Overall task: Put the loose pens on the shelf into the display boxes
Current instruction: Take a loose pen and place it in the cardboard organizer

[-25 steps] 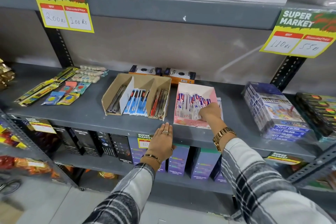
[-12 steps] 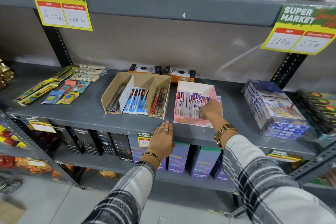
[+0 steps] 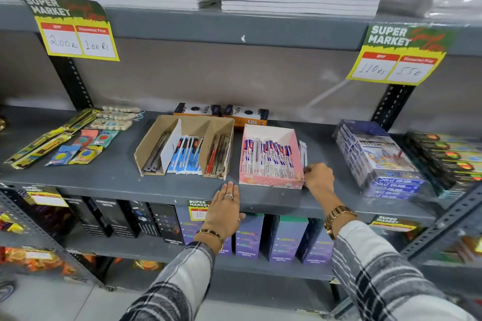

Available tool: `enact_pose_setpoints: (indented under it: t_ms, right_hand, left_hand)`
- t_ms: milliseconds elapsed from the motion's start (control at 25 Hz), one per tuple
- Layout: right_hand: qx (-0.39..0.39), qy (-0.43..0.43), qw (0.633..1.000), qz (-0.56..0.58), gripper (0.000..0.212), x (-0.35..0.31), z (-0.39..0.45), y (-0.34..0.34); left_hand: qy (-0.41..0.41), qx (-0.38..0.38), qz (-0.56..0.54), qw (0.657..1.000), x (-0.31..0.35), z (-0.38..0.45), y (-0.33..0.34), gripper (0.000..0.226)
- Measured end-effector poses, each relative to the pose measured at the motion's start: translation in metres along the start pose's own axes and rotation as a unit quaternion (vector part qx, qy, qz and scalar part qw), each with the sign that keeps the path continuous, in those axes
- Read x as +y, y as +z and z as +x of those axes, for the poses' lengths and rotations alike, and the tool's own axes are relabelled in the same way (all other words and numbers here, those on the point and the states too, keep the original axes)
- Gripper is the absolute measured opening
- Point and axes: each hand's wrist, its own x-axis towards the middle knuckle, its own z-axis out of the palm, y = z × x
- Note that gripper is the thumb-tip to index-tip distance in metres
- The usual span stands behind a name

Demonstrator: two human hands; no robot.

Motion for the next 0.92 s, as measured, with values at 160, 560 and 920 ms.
enact_pose_setpoints:
  t_ms: [160, 560, 920]
  right_hand:
    - [-0.022, -0.002, 0.999, -0.041, 0.025, 0.001, 0.001, -0.001]
    - [0.005, 0.045, 0.999, 0.010, 0.027, 0.003, 0.003, -0.009]
    - [0.081, 0.171, 0.949, 0.252, 0.029, 0.018, 0.000, -0.016]
  left_hand:
    - [-0.003, -0.003, 0.009, 1.000, 0.002, 0.000, -0.001, 0.075]
    - [-0.002, -0.005, 0.015, 1.000, 0.002, -0.001, -0.001, 0.077]
    - [0.005, -0.001, -0.003, 1.000, 0.001, -0.001, -0.002, 0.077]
